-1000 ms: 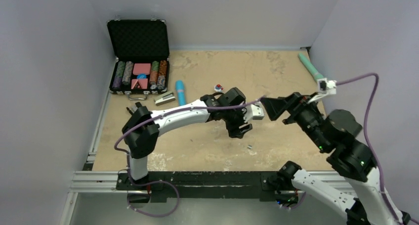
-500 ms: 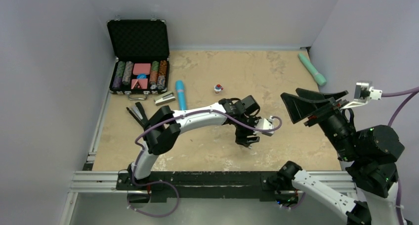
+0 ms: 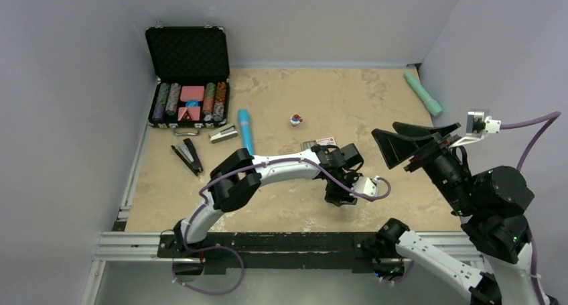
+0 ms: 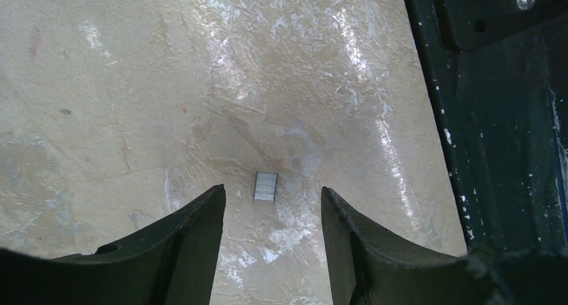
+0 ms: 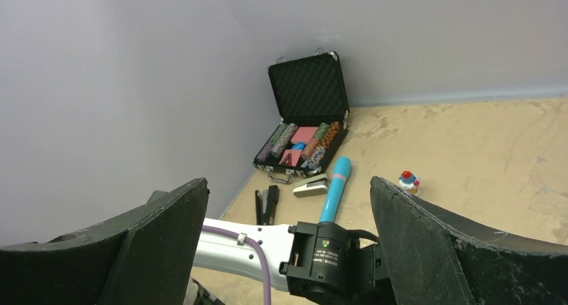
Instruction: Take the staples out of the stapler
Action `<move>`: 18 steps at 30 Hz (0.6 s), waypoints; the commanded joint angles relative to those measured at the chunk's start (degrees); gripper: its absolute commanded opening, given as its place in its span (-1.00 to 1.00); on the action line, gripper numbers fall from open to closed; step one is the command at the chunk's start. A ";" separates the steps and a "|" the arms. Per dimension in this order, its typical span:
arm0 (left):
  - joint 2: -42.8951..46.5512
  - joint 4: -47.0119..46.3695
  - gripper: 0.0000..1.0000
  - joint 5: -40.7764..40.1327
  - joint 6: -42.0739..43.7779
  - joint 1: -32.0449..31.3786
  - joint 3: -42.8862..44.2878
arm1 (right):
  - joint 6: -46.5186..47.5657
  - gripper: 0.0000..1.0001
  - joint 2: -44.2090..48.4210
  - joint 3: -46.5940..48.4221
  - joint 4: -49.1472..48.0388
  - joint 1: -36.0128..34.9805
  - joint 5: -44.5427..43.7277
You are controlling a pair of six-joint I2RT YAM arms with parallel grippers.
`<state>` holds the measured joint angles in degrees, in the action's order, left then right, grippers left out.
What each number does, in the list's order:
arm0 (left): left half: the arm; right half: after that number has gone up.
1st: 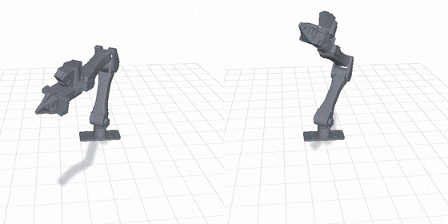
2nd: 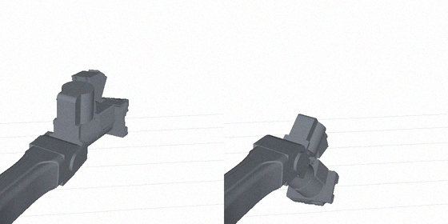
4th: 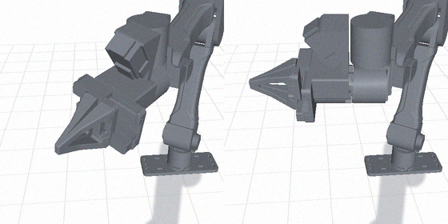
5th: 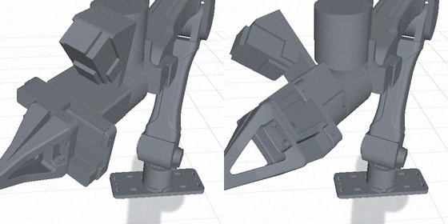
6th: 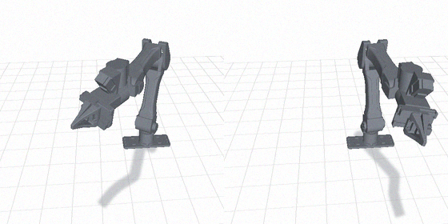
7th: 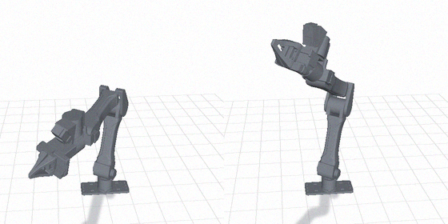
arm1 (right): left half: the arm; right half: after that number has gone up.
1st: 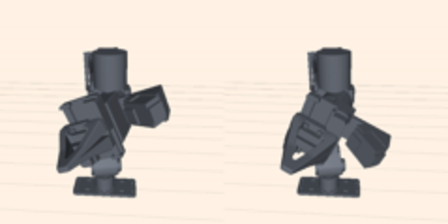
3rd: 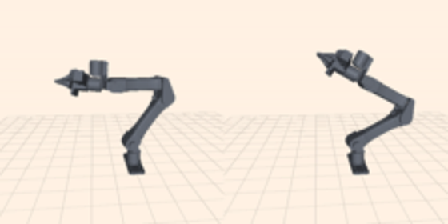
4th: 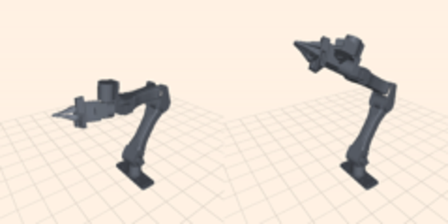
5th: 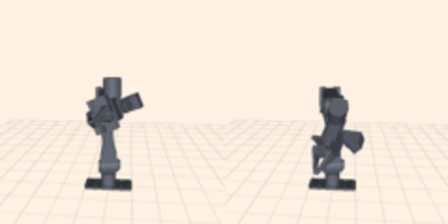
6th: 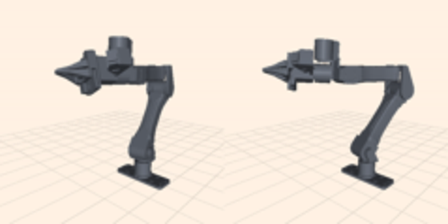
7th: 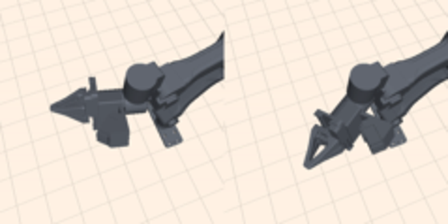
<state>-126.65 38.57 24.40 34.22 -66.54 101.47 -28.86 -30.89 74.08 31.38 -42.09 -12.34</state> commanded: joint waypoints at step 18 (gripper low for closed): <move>-0.71 -3.71 -0.04 -2.34 3.57 0.19 -3.08 | -1.10 0.89 0.92 -3.73 -3.91 -0.13 2.76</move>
<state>-126.76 36.45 21.63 35.92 -66.41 98.91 -29.52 -30.22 70.72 30.04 -42.09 -10.68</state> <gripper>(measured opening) 0.479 0.949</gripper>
